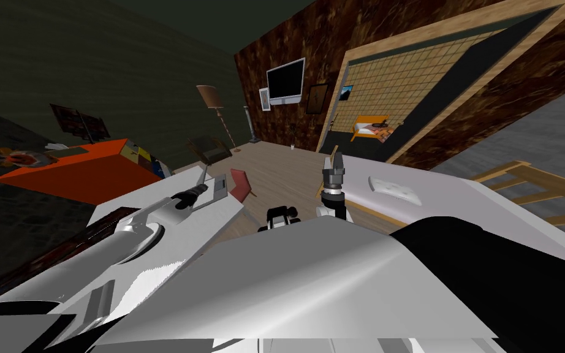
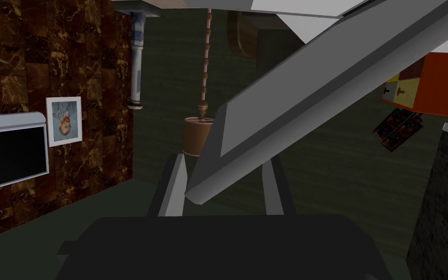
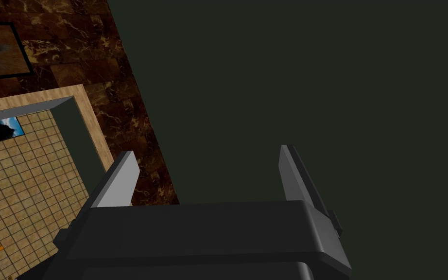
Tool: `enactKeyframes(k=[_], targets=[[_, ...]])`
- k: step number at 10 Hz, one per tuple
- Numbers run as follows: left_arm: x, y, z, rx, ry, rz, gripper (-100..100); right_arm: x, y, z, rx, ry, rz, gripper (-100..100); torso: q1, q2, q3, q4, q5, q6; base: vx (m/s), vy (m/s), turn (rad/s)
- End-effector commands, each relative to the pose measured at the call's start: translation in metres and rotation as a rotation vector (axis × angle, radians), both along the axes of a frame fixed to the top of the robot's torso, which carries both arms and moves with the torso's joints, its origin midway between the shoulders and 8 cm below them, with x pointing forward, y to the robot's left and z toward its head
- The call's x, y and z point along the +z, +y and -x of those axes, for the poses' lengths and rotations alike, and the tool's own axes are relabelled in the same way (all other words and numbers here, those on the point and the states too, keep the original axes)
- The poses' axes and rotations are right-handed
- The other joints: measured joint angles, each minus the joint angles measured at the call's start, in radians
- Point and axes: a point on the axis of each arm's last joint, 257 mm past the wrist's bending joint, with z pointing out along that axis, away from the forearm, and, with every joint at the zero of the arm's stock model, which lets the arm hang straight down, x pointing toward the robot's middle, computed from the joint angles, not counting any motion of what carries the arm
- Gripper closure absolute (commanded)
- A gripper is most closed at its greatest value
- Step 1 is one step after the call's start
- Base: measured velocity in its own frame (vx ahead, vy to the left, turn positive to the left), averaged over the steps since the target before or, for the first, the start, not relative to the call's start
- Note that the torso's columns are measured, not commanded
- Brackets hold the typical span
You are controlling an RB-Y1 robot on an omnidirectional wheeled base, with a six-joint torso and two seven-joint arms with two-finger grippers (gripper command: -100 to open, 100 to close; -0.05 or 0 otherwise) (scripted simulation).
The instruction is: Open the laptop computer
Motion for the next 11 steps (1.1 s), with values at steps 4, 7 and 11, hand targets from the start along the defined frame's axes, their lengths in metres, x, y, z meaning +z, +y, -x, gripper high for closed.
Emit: enactKeyframes(k=[4,7,11], targets=[[-0.018,0.038,0.037,0.033,0.115,-0.131,100,0.000,0.000,0.000,0.000,0.000,0.000,0,-0.005,0.008,0.005,0.004,-0.003,0.003,0.030,-0.040,-0.027],[-0.040,0.063,0.066,0.049,0.207,-0.244,100,0.000,0.000,0.000,0.000,0.000,0.000,0,-0.007,0.004,0.003,0.001,-0.002,0.001,0.088,-0.107,-0.040],[-0.001,0.055,0.055,0.022,0.177,-0.245,-100,0.000,0.000,0.000,0.000,0.000,0.000,0,-0.012,0.013,0.008,0.009,-0.008,0.005,0.039,-0.036,0.030]])
